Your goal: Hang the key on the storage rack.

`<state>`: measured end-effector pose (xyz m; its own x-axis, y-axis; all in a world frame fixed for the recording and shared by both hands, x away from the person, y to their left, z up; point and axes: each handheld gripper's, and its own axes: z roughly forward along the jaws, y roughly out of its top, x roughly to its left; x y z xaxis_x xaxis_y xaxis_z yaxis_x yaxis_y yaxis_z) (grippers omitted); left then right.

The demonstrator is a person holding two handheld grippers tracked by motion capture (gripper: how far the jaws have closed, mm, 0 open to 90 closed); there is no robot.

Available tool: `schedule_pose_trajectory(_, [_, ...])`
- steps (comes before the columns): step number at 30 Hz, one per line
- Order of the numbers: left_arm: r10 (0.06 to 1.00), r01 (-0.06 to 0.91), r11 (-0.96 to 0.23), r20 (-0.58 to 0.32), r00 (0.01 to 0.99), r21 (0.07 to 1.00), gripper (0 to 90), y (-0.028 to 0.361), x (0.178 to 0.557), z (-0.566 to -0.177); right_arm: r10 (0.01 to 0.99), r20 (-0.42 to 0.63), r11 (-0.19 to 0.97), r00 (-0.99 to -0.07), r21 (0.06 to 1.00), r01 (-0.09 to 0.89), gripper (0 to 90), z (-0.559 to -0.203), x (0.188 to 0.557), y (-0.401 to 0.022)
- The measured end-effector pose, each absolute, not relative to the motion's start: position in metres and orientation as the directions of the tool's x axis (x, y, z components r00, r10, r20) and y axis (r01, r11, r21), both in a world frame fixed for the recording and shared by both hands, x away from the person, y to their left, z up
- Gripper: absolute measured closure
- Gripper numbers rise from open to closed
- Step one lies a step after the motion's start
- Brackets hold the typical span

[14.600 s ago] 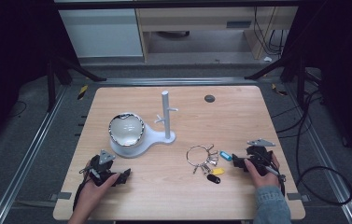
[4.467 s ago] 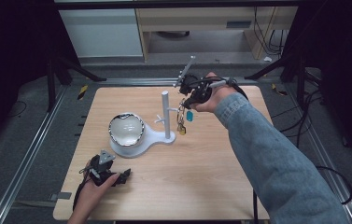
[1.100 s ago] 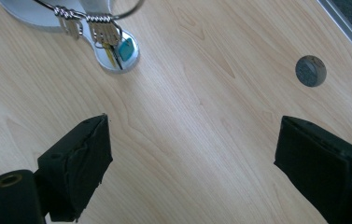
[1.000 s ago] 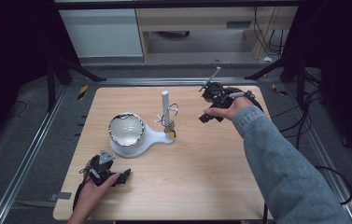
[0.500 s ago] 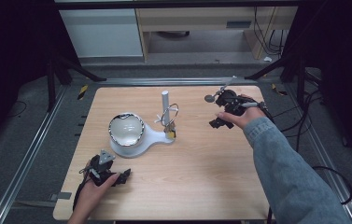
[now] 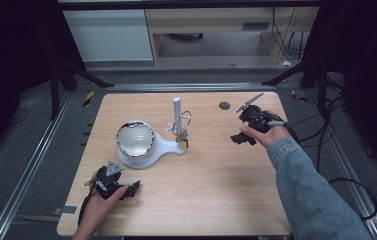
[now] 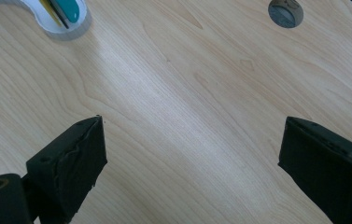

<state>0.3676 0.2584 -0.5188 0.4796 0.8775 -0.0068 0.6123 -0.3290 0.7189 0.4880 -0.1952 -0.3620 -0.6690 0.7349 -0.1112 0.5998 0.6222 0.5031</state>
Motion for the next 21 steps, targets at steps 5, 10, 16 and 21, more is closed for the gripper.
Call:
schedule_pose_trajectory(5, [0.878, 0.612, -0.328, -0.008, 0.479, 0.719, 0.0, 0.258, 0.368, -0.519, 0.759, -0.092, 0.584, -0.645, 0.535, 0.611, 10.4, -0.377, 0.481, -0.207])
schedule_pose_trajectory(10, [0.878, 0.613, -0.326, -0.009, 0.478, 0.72, 0.0, 0.258, 0.367, -0.519, 0.781, -0.061, 0.547, -0.621, 0.547, 0.634, 14.3, -0.394, 0.473, -0.219])
schedule_pose_trajectory(16, [0.878, 0.612, -0.326, -0.009, 0.478, 0.72, 0.0, 0.258, 0.367, -0.519, 0.783, -0.019, 0.52, -0.621, 0.568, 0.638, 17.3, -0.412, 0.462, -0.232])
schedule_pose_trajectory(21, [0.878, 0.612, -0.326, -0.009, 0.478, 0.72, 0.0, 0.258, 0.367, -0.519, 0.775, -0.012, 0.524, -0.632, 0.569, 0.633, 17.2, -0.426, 0.453, -0.238])
